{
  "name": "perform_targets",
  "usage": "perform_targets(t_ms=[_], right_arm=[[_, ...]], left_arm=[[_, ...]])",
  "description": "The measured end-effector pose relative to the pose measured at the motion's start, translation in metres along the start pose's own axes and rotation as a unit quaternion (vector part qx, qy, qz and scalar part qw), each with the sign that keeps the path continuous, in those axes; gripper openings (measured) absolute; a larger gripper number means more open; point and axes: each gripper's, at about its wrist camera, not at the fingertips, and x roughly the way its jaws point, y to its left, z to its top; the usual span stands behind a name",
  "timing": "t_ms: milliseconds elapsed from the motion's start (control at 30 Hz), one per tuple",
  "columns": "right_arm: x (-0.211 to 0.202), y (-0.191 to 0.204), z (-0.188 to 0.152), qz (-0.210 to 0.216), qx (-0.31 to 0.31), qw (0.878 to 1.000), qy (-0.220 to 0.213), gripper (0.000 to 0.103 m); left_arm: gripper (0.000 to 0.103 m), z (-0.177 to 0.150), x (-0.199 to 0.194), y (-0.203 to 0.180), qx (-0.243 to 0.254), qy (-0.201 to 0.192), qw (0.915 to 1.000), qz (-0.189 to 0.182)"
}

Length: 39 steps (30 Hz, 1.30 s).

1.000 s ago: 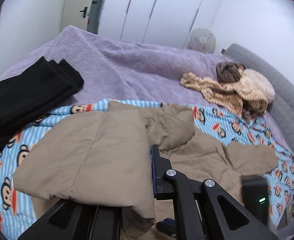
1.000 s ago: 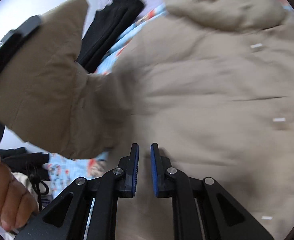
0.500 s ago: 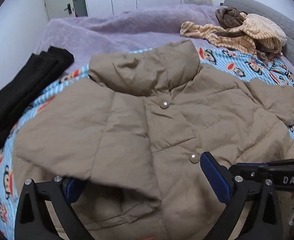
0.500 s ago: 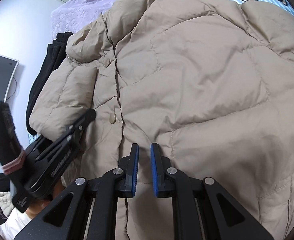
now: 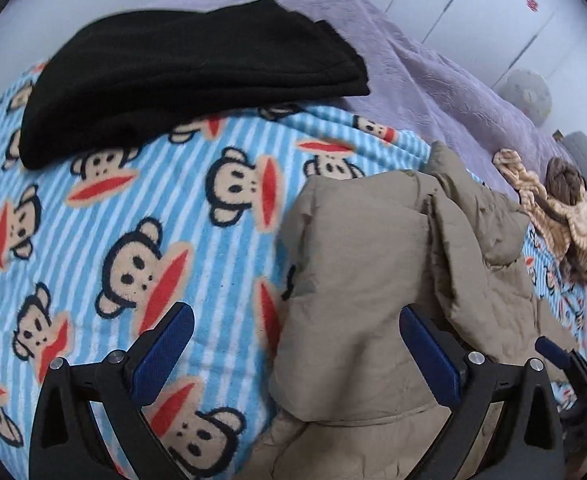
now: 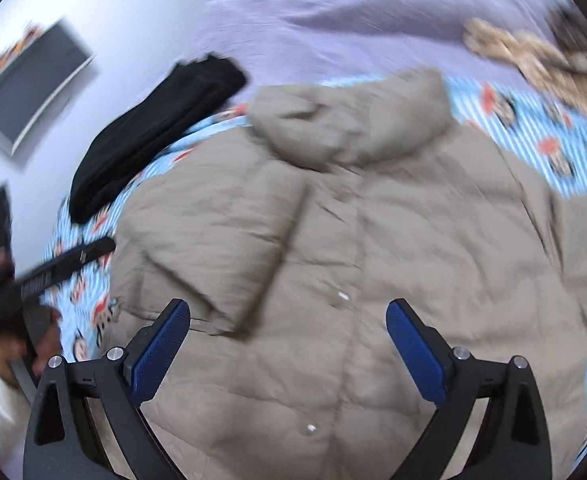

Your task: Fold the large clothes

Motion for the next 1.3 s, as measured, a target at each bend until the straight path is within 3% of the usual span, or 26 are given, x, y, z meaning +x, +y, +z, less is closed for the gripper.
perform_targets(t_ms=[133, 233, 267, 333, 367, 433, 467, 500, 567, 600, 667, 733, 800, 933, 1033, 1067, 1100, 1133, 1200, 1300], right_arm=[[0.025, 0.057, 0.007, -0.059, -0.118, 0.991, 0.008, 0.099], [0.048, 0.079, 0.009, -0.1, -0.17, 0.98, 0.005, 0.098], [0.055, 0.082, 0.013, -0.116, -0.178, 0.977, 0.001, 0.091], [0.059, 0.072, 0.019, -0.124, -0.159, 0.979, -0.006, 0.042], [0.057, 0.06, 0.023, -0.113, -0.129, 0.985, -0.002, 0.011], [0.05, 0.024, 0.028, -0.075, -0.039, 0.996, -0.001, 0.011], [0.047, 0.004, 0.027, -0.063, 0.003, 0.998, -0.001, 0.011], [0.045, -0.012, 0.024, -0.056, 0.033, 0.998, -0.001, 0.01], [0.043, -0.048, 0.014, -0.033, 0.099, 0.994, 0.009, 0.01], [0.045, -0.064, 0.007, -0.017, 0.13, 0.991, 0.018, 0.01], [0.049, -0.087, -0.007, 0.006, 0.181, 0.983, 0.033, 0.01], [0.049, -0.106, -0.022, 0.026, 0.222, 0.974, 0.036, 0.01], [0.05, -0.121, -0.037, 0.052, 0.262, 0.963, 0.037, 0.01], [0.056, -0.136, -0.052, 0.095, 0.328, 0.939, 0.033, 0.01], [0.065, -0.128, -0.044, 0.101, 0.323, 0.94, 0.033, 0.01], [0.069, -0.124, -0.04, 0.101, 0.315, 0.943, 0.034, 0.01], [0.075, -0.119, -0.034, 0.099, 0.304, 0.947, 0.037, 0.01], [0.079, -0.116, -0.029, 0.093, 0.294, 0.95, 0.039, 0.01], [0.085, -0.115, -0.022, 0.084, 0.289, 0.953, 0.039, 0.01], [0.084, -0.124, -0.02, 0.109, 0.32, 0.94, 0.044, 0.011]], left_arm=[[0.103, 0.002, 0.019, 0.006, -0.02, 0.016, 0.9994, -0.022], [0.103, 0.001, 0.029, -0.005, -0.016, 0.02, 0.9992, -0.032], [0.103, 0.002, 0.032, -0.008, -0.014, 0.021, 0.999, -0.036], [0.103, 0.006, 0.037, -0.011, -0.013, 0.022, 0.9987, -0.044], [0.103, 0.009, 0.04, -0.012, -0.017, 0.024, 0.9983, -0.05], [0.102, 0.016, 0.049, -0.011, -0.033, 0.029, 0.9965, -0.072], [0.086, 0.019, 0.055, -0.011, -0.041, 0.031, 0.9954, -0.081], [0.064, 0.022, 0.062, -0.013, -0.048, 0.038, 0.9937, -0.094], [0.032, 0.023, 0.069, -0.023, -0.052, 0.044, 0.9893, -0.129], [0.027, 0.022, 0.065, -0.033, -0.036, 0.03, 0.9912, -0.124], [0.025, 0.013, 0.045, -0.067, 0.052, -0.018, 0.9948, -0.086], [0.025, -0.001, 0.029, -0.095, 0.132, -0.053, 0.9887, -0.049], [0.025, -0.01, 0.025, -0.106, 0.172, -0.068, 0.9825, -0.02], [0.025, 0.002, 0.05, -0.078, 0.138, -0.043, 0.9894, 0.018], [0.029, 0.008, 0.064, -0.057, 0.108, -0.027, 0.9937, 0.017], [0.036, 0.01, 0.063, -0.055, 0.099, -0.029, 0.9943, 0.027], [0.049, 0.007, 0.057, -0.051, 0.094, -0.035, 0.994, 0.045], [0.054, 0.008, 0.051, -0.052, 0.092, -0.044, 0.9924, 0.068], [0.055, 0.008, 0.037, -0.05, 0.091, -0.062, 0.9906, 0.082], [0.055, 0.009, 0.018, -0.046, 0.078, -0.073, 0.9915, 0.075]])
